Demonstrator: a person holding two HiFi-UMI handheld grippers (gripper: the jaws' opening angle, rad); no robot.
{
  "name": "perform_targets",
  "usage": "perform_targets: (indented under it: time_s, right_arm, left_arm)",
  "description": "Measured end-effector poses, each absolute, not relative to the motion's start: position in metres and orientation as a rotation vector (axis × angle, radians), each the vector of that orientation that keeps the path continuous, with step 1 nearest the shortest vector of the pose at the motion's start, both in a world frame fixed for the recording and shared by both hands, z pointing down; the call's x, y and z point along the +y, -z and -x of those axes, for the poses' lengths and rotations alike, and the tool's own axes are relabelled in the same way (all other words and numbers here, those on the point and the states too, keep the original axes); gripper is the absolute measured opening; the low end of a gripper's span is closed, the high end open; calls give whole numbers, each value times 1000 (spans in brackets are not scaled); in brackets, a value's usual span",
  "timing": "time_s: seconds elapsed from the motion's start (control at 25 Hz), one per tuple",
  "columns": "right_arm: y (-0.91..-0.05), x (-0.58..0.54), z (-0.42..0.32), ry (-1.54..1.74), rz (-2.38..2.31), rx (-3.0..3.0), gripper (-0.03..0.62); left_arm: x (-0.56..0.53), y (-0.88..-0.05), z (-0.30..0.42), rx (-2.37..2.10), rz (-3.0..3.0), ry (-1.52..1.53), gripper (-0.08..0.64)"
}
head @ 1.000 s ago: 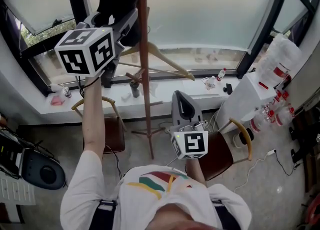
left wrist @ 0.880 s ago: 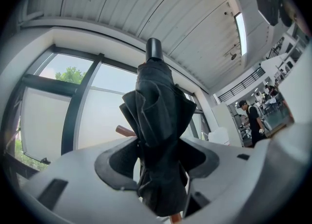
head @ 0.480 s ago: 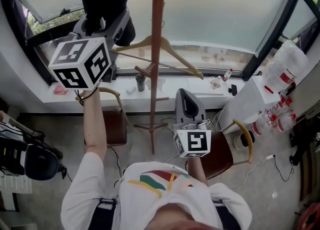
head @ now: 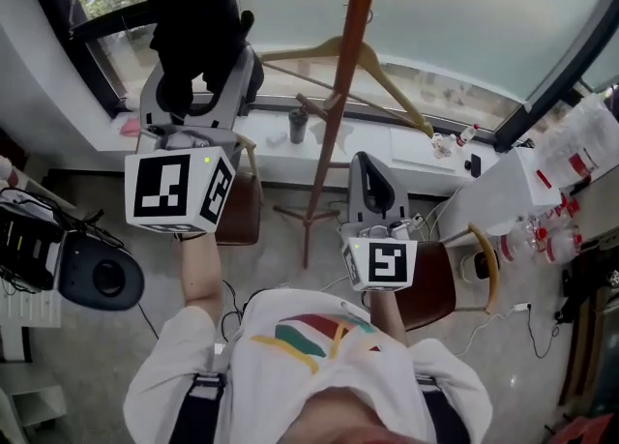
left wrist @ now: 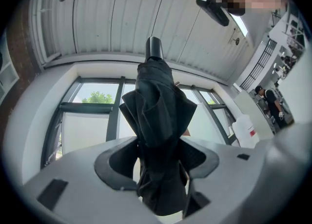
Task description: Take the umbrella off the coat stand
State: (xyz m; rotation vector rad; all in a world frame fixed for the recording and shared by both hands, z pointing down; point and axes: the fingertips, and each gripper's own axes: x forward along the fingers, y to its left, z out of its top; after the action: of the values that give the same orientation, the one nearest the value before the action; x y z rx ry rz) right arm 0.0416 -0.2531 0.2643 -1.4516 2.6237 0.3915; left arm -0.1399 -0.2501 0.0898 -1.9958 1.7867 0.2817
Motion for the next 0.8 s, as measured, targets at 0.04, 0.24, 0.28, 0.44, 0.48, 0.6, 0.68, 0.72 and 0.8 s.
perform_targets:
  time_s: [0.04, 0.24, 0.28, 0.44, 0.48, 0.6, 0.68, 0.72, 0.8]
  right_arm:
    - [-265, -252, -37, -395, 1442, 2630, 0]
    - [-267, -247, -16, -417, 1393, 2656, 0]
    - [-267, -246, -12, -425, 1382, 2661, 0]
    - [-267, -241, 0, -440, 1357, 2678, 0]
    - [-267, -240, 2, -443, 1356, 2679, 0]
    - [-271, -240, 5, -455, 1368, 2682, 0]
    - [-276, -243, 6, -475, 1401, 2687, 0]
    - [-278, -244, 7, -490, 1421, 2687, 0]
    - [-283, -247, 8, -510, 1452, 2686, 0]
  left_arm:
    - [-243, -95, 142, 1803, 1984, -284, 249]
    - [-219, -128, 154, 1837, 1914, -323, 250]
    - [-216, -134, 157, 1847, 1904, -331, 249]
    - [-204, -161, 164, 1896, 1884, -376, 249]
    - [-201, -170, 164, 1909, 1880, -387, 250]
    - [-196, -202, 164, 1954, 1879, -390, 250]
    - [-197, -222, 163, 1996, 1880, -379, 249]
    - [-198, -233, 163, 2018, 1881, -374, 249]
    - [-198, -252, 160, 2056, 1892, -365, 249]
